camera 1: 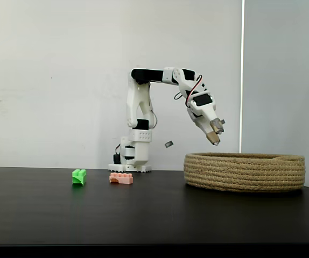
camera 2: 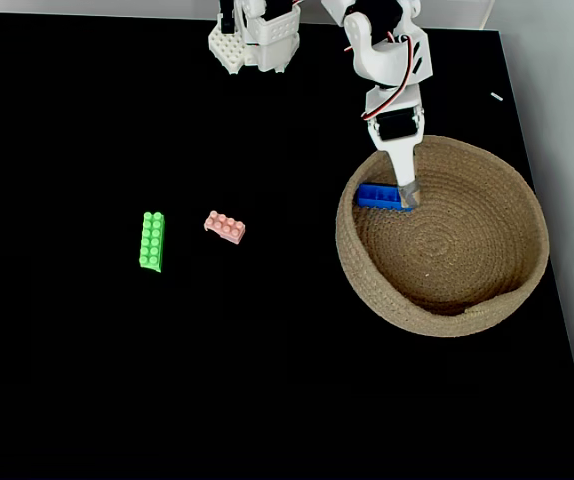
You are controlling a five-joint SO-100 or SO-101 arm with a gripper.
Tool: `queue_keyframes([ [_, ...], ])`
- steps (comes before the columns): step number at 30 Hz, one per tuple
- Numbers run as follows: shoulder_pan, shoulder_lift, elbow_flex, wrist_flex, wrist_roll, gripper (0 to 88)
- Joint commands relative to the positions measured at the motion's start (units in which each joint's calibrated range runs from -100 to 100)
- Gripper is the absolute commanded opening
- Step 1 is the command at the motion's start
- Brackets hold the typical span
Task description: Place the lego blocks in the tray
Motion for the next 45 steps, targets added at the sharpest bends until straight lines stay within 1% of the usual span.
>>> queue_keyframes([
  [1, 5.1, -5.5, -2.9, 4.5, 2.6, 26.8],
  [3, 9.4, -6.1, -5.5, 9.3, 4.2, 28.9],
  [5, 15.4, -7.1, -10.3, 15.8, 3.7, 27.3],
  [7, 20.1, -8.5, -15.2, 21.8, 4.9, 26.6],
  [11, 29.5, -10.0, -18.5, 26.5, 6.5, 27.6],
  [14, 33.2, -9.6, -16.1, 28.1, 7.8, 30.9],
  [16, 34.5, -8.5, -13.5, 27.8, 8.3, 31.4],
  [19, 35.0, -6.8, -10.0, 27.1, 9.0, 29.5],
  [25, 35.6, -2.7, -5.8, 25.3, 8.9, 30.3],
  [33, 36.2, 5.4, -5.2, 18.5, 8.9, 28.2],
  [40, 37.5, 10.4, -5.2, 15.8, 9.6, 27.8],
  [45, 38.4, 12.4, -4.3, 14.7, 10.8, 24.0],
])
